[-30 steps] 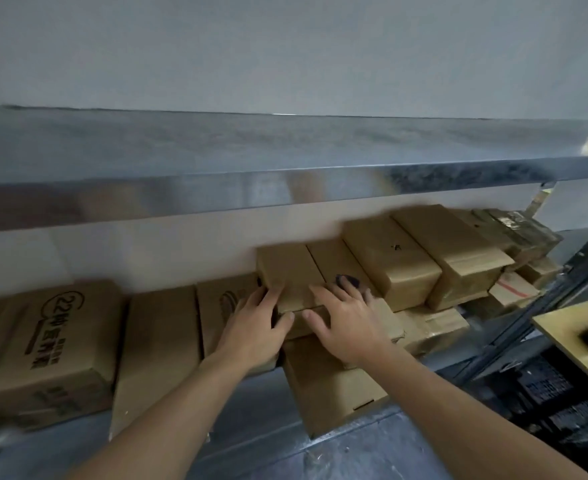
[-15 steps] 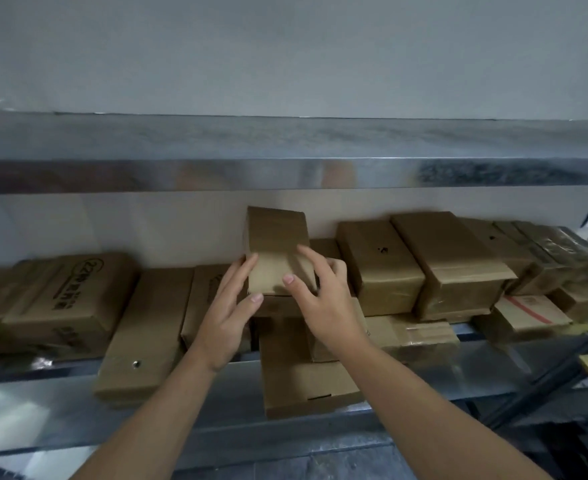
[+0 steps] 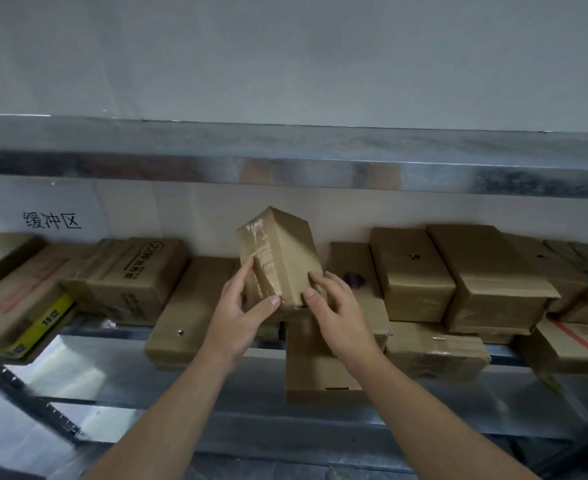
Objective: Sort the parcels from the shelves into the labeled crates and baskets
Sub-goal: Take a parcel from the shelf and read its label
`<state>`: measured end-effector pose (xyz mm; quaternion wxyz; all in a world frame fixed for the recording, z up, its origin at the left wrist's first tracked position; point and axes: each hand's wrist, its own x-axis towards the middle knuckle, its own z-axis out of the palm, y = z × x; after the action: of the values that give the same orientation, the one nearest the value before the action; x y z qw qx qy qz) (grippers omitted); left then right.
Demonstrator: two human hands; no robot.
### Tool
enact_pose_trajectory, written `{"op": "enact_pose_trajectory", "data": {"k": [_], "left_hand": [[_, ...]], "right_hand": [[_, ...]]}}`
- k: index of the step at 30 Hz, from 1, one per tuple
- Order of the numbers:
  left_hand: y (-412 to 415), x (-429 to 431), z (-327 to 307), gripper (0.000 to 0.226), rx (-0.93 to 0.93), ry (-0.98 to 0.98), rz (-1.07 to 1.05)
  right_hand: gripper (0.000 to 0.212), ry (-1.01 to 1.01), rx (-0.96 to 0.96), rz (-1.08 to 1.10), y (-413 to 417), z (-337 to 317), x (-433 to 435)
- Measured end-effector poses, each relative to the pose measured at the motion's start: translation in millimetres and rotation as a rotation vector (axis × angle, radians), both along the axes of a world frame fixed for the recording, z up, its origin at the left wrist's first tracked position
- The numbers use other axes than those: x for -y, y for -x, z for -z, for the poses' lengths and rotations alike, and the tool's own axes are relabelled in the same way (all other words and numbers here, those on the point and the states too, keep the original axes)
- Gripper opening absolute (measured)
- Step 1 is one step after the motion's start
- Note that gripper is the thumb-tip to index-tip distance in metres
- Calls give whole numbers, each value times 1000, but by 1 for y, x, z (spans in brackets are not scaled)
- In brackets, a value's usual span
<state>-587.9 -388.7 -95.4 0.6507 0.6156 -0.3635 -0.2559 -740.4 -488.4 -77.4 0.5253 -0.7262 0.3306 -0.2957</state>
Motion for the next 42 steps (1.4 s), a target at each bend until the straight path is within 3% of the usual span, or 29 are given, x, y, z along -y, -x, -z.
{"op": "enact_pose_trajectory", "data": {"k": [4, 8, 12, 18, 21, 23, 26, 31, 34, 36, 42], "left_hand": [[0, -16, -2, 74, 228, -43, -83], [7, -29, -13, 66, 236, 66, -55], [5, -35, -14, 62, 348, 28, -276], [3, -67, -11, 55, 220, 41, -168], [-5, -79, -9, 47, -17, 137, -243], [-12, -87, -9, 42, -57, 147, -284], [-21, -105, -10, 53, -105, 171, -280], [-48, -153, -16, 56, 45, 75, -405], [-67, -193, -20, 58, 172, -3, -472], [-81, -226, -25, 57, 209, -22, -527], [-126, -346, -43, 60, 377, -85, -717]], "right_hand": [[62, 47, -11, -124, -4, 5, -13], [52, -116, 232, -108, -7, 7, -17], [52, -261, 417, -141, -11, 13, -22], [63, -445, 476, -224, -29, 16, -40], [61, -562, 485, -304, -38, 16, -52], [57, -609, 466, -381, -44, 14, -62], [48, -510, 363, -432, -55, 9, -74], [36, 8, 183, -354, -88, 3, -94], [52, 113, 149, -404, -119, -5, -126], [56, 140, 153, -524, -144, -11, -159], [66, -47, 235, -765, -227, -30, -268]]}}
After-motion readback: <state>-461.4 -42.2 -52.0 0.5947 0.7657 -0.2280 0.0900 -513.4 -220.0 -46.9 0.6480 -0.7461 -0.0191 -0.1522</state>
